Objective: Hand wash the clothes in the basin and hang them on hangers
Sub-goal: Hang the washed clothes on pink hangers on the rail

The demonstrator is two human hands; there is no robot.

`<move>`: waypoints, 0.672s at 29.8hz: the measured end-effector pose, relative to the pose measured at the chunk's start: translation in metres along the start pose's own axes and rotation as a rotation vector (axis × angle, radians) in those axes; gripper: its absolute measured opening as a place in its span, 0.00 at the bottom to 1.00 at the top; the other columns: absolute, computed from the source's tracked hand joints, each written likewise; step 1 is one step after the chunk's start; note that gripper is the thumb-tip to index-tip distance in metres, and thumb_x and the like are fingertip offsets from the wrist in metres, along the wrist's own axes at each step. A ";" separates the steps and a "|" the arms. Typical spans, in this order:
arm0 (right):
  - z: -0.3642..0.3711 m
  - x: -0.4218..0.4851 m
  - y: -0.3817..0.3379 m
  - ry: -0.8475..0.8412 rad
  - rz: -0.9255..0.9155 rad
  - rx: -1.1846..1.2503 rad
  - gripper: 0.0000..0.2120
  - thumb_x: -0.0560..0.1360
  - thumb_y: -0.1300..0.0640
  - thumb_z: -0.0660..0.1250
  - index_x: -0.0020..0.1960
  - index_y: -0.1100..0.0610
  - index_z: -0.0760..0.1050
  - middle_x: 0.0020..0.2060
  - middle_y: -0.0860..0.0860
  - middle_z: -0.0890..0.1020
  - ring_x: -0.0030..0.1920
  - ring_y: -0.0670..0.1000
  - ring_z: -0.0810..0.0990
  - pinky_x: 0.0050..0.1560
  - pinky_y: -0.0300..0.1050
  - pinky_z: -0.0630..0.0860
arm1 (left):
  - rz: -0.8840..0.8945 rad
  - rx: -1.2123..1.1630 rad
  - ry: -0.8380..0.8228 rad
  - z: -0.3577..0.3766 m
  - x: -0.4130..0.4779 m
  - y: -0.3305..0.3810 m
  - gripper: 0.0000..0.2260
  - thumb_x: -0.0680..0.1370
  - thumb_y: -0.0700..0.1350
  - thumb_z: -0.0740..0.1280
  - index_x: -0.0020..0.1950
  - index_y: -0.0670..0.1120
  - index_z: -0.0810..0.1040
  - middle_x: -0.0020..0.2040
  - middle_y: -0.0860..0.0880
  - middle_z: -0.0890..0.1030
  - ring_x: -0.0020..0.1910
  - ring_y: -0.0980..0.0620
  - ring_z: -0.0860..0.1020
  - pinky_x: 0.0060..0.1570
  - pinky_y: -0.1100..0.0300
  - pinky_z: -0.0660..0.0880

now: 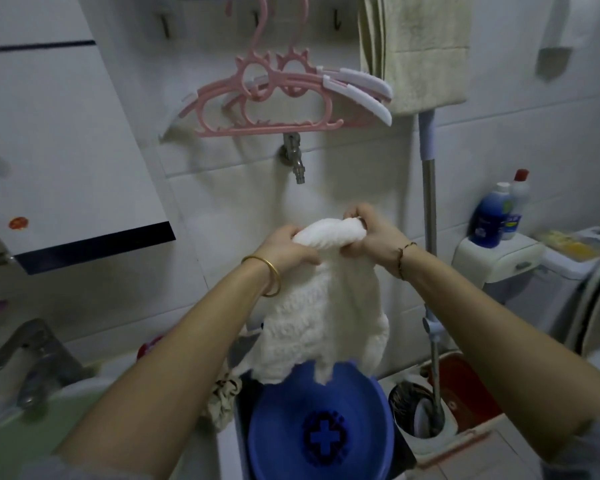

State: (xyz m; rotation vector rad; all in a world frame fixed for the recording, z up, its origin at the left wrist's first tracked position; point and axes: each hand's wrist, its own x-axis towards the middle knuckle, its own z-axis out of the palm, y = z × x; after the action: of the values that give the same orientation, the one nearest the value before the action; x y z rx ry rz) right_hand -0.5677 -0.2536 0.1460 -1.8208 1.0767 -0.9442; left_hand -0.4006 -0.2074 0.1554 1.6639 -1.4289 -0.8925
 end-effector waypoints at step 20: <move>-0.008 0.020 0.034 0.079 0.068 -0.196 0.16 0.69 0.69 0.67 0.53 0.58 0.69 0.44 0.51 0.72 0.42 0.50 0.71 0.35 0.40 0.69 | 0.001 -0.287 0.072 0.018 0.017 0.006 0.11 0.74 0.31 0.65 0.47 0.47 0.74 0.47 0.46 0.77 0.41 0.51 0.76 0.43 0.62 0.76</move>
State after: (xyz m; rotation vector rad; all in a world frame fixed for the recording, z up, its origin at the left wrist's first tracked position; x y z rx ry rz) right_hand -0.5782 -0.2846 0.1232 -1.9039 1.3109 -0.9030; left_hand -0.4164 -0.2263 0.1513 1.4645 -1.1912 -0.9775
